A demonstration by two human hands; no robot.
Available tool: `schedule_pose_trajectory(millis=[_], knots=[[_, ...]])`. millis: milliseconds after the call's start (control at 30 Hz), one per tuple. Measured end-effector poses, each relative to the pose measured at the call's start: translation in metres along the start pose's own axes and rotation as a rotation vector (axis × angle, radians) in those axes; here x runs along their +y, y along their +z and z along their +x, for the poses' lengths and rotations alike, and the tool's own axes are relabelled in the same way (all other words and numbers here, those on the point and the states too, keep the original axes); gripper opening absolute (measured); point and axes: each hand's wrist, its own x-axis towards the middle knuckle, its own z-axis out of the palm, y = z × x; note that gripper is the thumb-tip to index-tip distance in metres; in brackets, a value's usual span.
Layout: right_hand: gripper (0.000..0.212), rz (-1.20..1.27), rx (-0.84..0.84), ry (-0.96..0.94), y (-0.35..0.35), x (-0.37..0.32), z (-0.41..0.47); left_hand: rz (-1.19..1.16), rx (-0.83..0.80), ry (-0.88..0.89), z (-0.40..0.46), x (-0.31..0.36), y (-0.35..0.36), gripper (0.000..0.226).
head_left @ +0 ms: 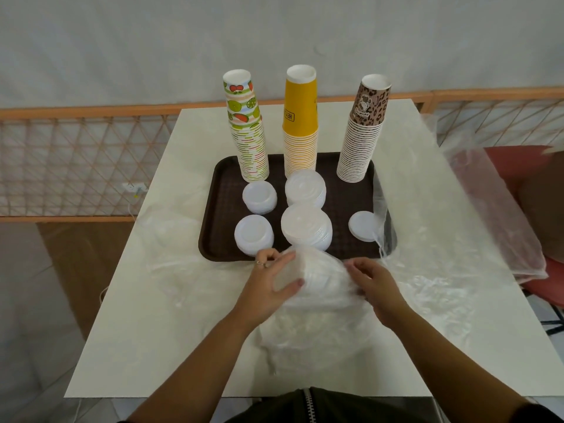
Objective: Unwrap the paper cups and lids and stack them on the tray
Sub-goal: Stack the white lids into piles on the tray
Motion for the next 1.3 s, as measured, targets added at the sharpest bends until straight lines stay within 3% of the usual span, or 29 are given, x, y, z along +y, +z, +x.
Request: schedule_pose_trajectory(millis=[100, 200, 267, 400, 500, 567, 700, 767, 833, 900, 967, 1033, 1100, 1300], knots=[[0.016, -0.292, -0.018, -0.090, 0.004, -0.001, 0.002, -0.007, -0.090, -0.009, 0.002, 0.000, 0.009, 0.065], [0.012, -0.382, -0.042, -0.117, 0.010, 0.003, 0.003, -0.159, 0.005, -0.081, -0.002, -0.001, 0.016, 0.037], [0.009, -0.352, -0.034, -0.128, 0.012, 0.007, 0.005, -0.133, 0.104, -0.112, -0.003, 0.000, 0.020, 0.013], [0.009, -0.470, 0.011, -0.186, 0.019, 0.015, 0.010, 0.043, 0.278, -0.206, -0.002, -0.002, 0.031, 0.021], [0.020, -0.622, 0.123, -0.267, 0.016, 0.020, 0.013, 0.227, 0.348, -0.206, 0.000, -0.008, 0.033, 0.014], [0.010, -0.676, 0.158, -0.252, 0.013, 0.026, 0.012, 0.447, 0.350, -0.143, -0.001, -0.012, 0.033, 0.005], [0.003, -0.828, 0.132, -0.330, 0.003, 0.029, 0.009, 0.664, 0.228, -0.030, 0.002, -0.026, 0.033, 0.018], [0.013, -0.846, 0.024, -0.372, -0.003, 0.028, 0.015, 0.623, 0.203, -0.040, 0.002, -0.023, 0.027, 0.020], [0.032, -0.850, -0.052, -0.353, -0.007, 0.015, 0.008, 0.436, 0.367, 0.029, -0.003, -0.009, 0.022, 0.017], [0.031, -0.719, 0.093, -0.427, -0.011, 0.002, -0.004, 0.192, 0.517, 0.135, -0.013, 0.016, 0.019, 0.012], [0.015, -0.618, 0.174, -0.531, -0.008, -0.007, -0.020, 0.016, 0.405, 0.105, -0.020, 0.036, 0.023, 0.015], [0.011, -0.629, 0.037, -0.464, 0.002, -0.009, -0.029, -0.024, 0.216, -0.055, -0.021, 0.044, 0.033, 0.033], [0.029, -0.759, -0.109, -0.282, 0.011, -0.003, -0.033, 0.038, 0.122, -0.203, -0.020, 0.042, 0.041, 0.048], [0.054, -0.734, -0.155, 0.018, 0.018, -0.012, -0.027, -0.008, 0.152, -0.289, -0.022, 0.034, 0.045, 0.062]])
